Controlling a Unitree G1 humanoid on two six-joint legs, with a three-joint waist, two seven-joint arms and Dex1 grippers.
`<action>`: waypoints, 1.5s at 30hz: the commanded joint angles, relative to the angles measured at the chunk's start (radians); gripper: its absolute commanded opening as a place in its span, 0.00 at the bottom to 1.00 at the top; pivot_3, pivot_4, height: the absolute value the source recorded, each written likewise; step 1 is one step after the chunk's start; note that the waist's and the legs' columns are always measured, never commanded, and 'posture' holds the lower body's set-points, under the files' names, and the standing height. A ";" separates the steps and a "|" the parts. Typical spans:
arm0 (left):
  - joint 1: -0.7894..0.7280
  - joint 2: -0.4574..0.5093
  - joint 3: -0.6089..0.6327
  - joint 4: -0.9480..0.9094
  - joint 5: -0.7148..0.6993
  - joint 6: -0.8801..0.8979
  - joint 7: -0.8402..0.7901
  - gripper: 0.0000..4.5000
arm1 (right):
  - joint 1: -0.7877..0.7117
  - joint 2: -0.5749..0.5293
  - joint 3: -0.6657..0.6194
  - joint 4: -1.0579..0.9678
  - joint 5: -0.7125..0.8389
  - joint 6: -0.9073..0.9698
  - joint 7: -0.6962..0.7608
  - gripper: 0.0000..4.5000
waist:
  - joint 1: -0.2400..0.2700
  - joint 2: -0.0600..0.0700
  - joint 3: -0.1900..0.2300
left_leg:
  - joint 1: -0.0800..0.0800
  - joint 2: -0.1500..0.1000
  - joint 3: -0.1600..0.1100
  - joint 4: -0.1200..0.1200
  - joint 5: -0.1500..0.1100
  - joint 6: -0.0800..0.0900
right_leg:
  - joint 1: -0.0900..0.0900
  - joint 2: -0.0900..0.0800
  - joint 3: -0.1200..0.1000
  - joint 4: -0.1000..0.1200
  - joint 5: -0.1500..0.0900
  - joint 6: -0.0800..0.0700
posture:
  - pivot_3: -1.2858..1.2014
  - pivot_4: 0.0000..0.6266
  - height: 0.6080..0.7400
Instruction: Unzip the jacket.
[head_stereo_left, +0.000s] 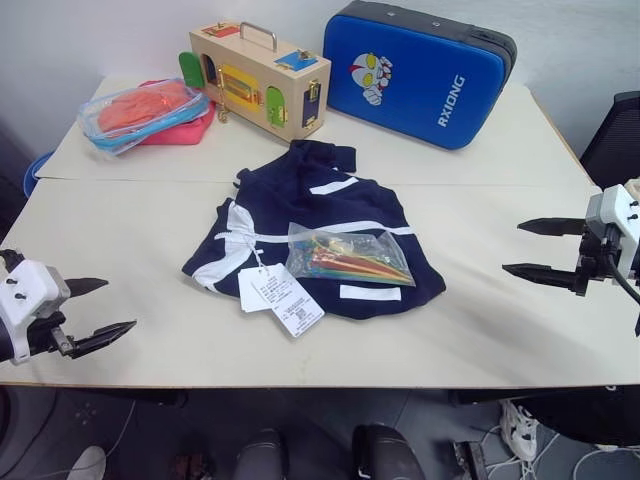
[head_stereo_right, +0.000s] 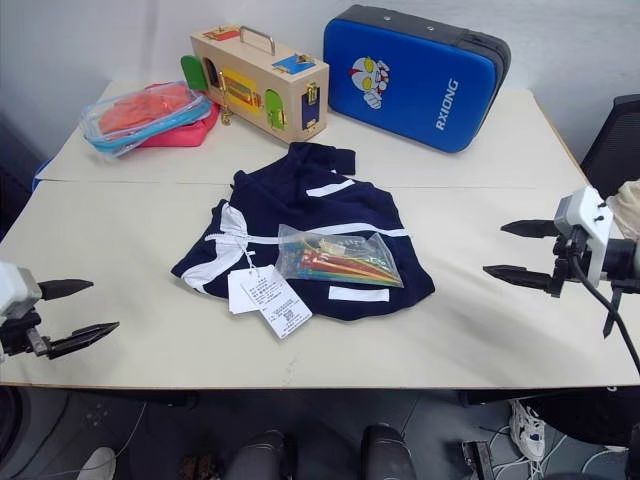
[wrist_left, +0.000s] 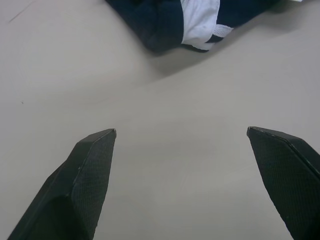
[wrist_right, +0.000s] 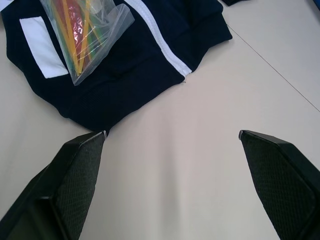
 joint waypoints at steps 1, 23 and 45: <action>0.002 0.019 0.042 0.005 -0.003 -0.009 -0.009 0.97 | -0.006 -0.005 -0.016 -0.029 0.004 0.002 -0.007 1.00 | -0.001 0.000 0.000 | 0.000 0.000 0.000 0.000 0.000 0.000 | 0.000 0.000 0.000 0.000 0.000 0.000 | 0.52 0.24 1.00; -0.051 0.018 0.012 -0.036 -0.043 0.114 -0.014 0.97 | 0.017 0.004 -0.020 -0.069 0.010 0.011 -0.040 1.00 | -0.005 0.000 0.000 | 0.000 0.000 0.000 0.000 0.000 0.000 | 0.000 0.000 0.000 0.001 0.000 0.000 | 0.52 0.24 1.00; -0.660 -0.078 -0.479 -0.127 -0.115 0.233 -0.031 0.97 | 0.257 -0.005 -0.180 -0.583 0.205 0.274 -0.101 1.00 | 0.033 0.000 0.000 | -0.002 -0.001 -0.002 0.007 -0.001 0.000 | 0.000 0.001 0.001 0.004 0.000 0.000 | 0.52 0.24 1.00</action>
